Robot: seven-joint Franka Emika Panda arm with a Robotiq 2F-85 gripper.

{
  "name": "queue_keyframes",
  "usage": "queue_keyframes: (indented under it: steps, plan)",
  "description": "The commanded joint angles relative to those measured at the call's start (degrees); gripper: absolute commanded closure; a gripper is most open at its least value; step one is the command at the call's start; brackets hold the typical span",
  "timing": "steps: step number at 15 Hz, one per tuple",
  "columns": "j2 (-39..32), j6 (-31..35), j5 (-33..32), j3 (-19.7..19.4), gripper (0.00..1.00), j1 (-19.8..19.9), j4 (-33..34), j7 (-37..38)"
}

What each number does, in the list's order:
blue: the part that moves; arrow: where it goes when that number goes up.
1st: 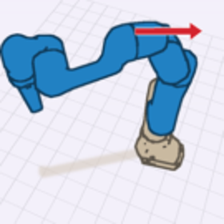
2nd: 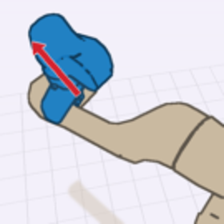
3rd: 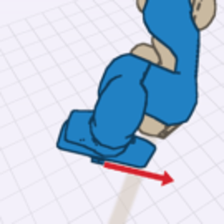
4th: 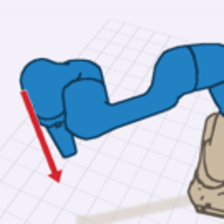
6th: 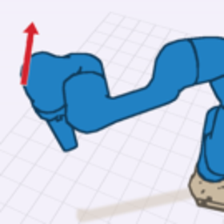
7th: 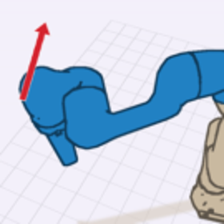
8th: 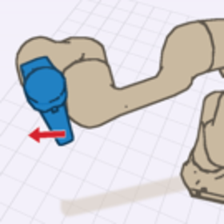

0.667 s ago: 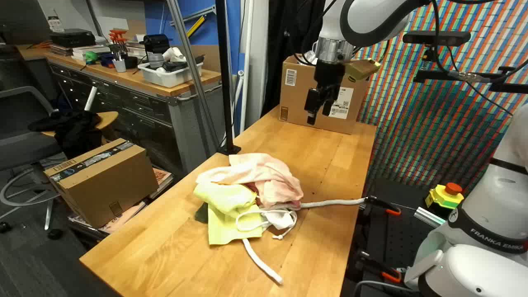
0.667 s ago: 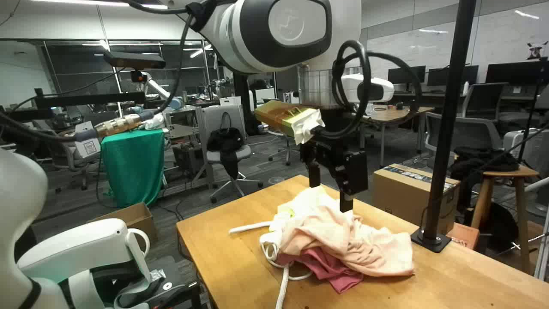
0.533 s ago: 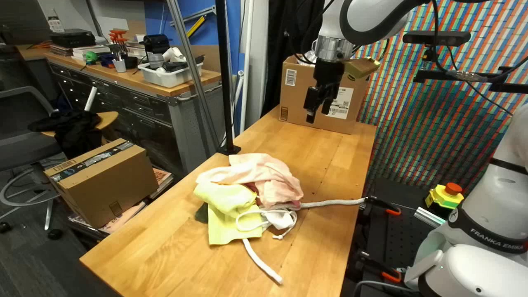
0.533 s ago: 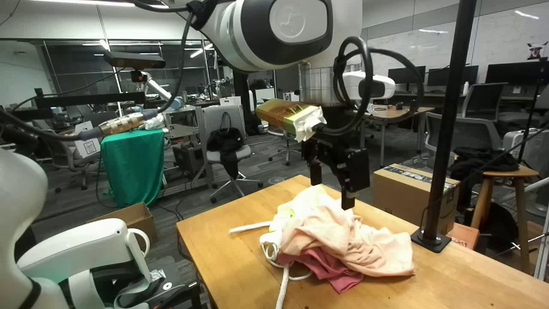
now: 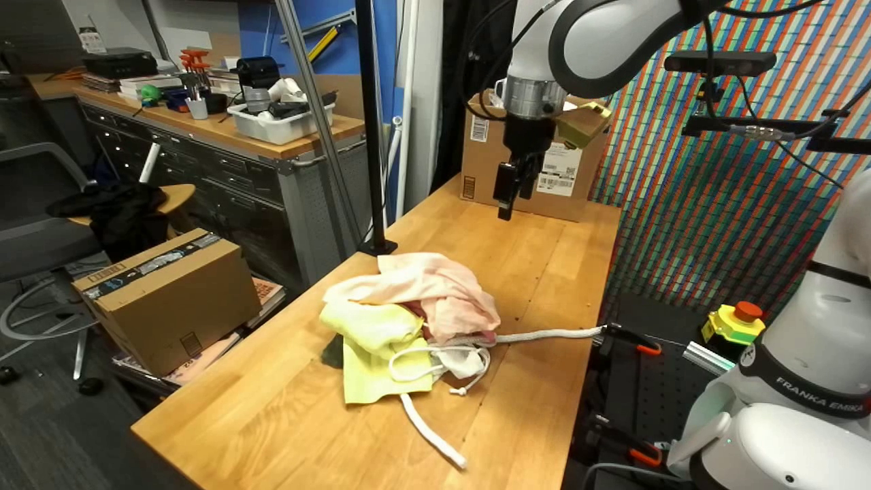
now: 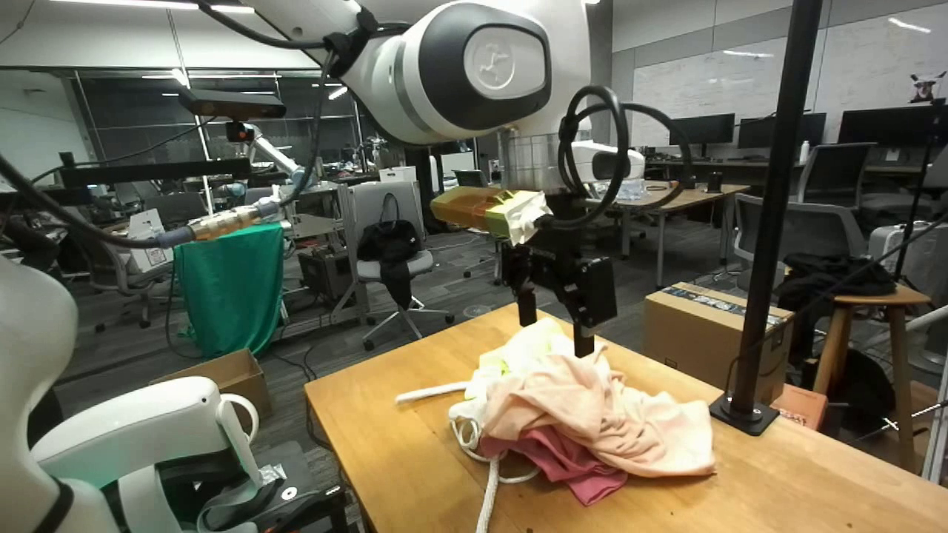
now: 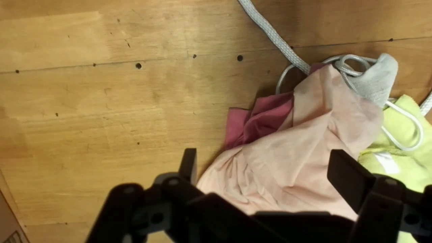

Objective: Separate the objects on the heap

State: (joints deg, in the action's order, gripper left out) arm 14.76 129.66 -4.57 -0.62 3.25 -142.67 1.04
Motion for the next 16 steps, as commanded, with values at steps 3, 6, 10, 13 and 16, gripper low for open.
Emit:
queue_keyframes:
  steps: [3, 6, 10, 13, 16]
  plan:
    - [-6.72, 6.97, -3.82, 4.33, 0.00, -4.00, 3.50, -0.01]
    - [-12.23, 12.70, -5.01, 5.26, 0.00, -5.13, 5.91, 0.33]
    - [-20.72, 20.96, -7.05, 4.78, 0.00, -5.46, 9.73, 1.36]
    - [-26.56, 23.17, -8.94, 3.55, 0.00, -6.02, 13.25, 2.48]
    - [-32.07, 23.45, -10.75, 1.92, 0.00, -7.03, 17.13, 4.01]
